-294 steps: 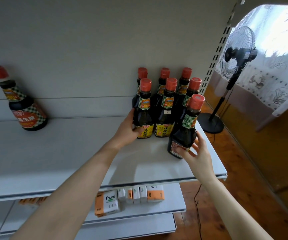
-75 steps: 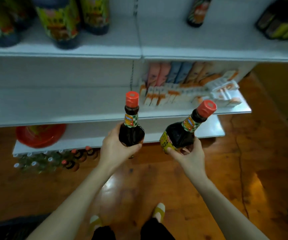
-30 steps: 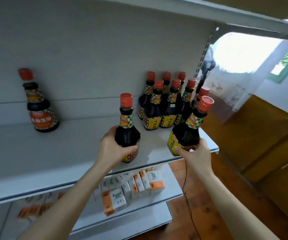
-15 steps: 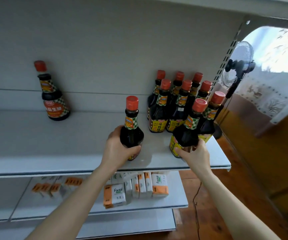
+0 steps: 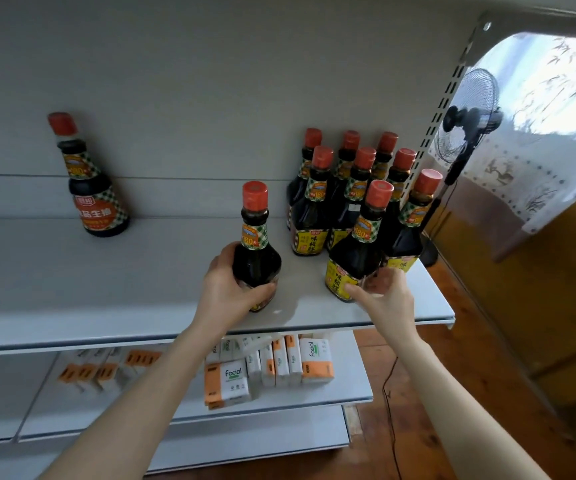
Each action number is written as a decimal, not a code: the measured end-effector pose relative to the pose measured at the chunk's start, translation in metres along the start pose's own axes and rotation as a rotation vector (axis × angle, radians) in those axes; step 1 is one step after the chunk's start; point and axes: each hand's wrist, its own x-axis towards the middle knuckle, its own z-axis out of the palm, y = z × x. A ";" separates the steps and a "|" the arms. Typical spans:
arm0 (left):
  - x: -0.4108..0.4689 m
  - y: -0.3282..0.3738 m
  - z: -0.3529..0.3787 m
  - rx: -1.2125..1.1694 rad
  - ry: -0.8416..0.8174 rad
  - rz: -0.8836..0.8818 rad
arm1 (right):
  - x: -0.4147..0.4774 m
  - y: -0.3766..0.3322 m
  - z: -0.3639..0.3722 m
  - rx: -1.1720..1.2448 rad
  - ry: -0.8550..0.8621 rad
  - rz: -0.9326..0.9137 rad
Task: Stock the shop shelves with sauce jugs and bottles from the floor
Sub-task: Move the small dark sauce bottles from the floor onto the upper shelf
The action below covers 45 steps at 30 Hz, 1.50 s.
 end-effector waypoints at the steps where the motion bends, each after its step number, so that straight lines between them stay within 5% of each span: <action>1: 0.000 0.000 0.000 0.000 -0.005 -0.002 | 0.000 0.002 0.000 0.030 -0.011 -0.015; 30: 0.002 -0.001 -0.001 -0.015 -0.015 0.007 | 0.014 -0.009 0.050 0.101 0.308 0.327; 45: 0.002 0.005 -0.003 -0.037 -0.022 -0.007 | 0.014 0.002 0.041 0.055 0.237 0.219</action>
